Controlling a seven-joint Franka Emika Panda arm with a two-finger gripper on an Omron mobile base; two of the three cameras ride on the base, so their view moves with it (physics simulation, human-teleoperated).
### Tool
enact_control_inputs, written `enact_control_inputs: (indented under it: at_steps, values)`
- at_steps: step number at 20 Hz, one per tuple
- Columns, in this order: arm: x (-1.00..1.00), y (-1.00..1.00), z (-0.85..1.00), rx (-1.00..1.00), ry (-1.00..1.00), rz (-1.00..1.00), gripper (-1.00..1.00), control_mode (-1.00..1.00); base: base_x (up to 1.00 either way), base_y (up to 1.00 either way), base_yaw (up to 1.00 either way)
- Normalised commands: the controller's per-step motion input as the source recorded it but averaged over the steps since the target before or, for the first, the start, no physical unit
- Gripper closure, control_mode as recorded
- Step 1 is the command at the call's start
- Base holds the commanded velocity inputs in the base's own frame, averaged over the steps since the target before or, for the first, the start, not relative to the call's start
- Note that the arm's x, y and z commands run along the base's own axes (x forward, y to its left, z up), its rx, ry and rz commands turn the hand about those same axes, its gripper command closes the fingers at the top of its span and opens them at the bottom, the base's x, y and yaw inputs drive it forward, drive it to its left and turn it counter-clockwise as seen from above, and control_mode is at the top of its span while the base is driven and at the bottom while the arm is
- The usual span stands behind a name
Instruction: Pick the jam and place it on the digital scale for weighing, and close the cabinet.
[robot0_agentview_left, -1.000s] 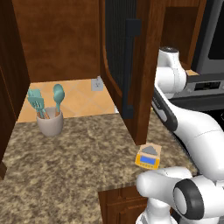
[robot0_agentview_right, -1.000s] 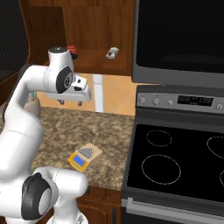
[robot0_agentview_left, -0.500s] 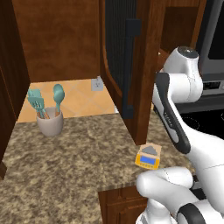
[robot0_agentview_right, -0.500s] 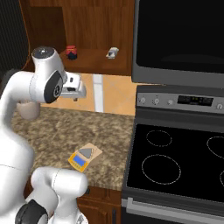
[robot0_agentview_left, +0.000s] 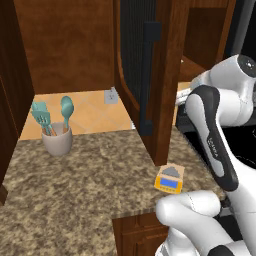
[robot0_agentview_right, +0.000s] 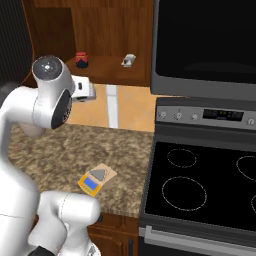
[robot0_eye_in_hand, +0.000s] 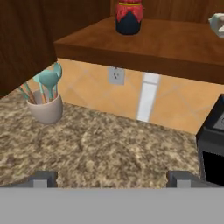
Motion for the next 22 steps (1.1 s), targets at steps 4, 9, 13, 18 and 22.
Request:
enact_control_inputs:
  at_steps: [4, 9, 13, 18, 22]
  values:
    - [0.00, 0.00, 0.59, 0.10, -0.17, 0.10, -1.00, -1.00, 0.00, 0.00, 0.00]
    - [0.06, 0.00, 0.59, 0.09, -0.11, 0.08, -1.00, -1.00, 0.00, 0.00, 0.00]
    - [0.27, 0.00, 0.42, 0.08, -0.02, 0.08, -1.00, -1.00, 0.00, 0.00, 0.00]
    - [0.51, 0.10, 0.23, 0.01, 0.00, 0.02, -1.00, -1.00, 0.00, 0.00, 0.00]
    - [0.50, 0.22, 0.17, 0.00, 0.00, 0.00, -1.00, -1.00, 0.00, 0.00, 0.00]
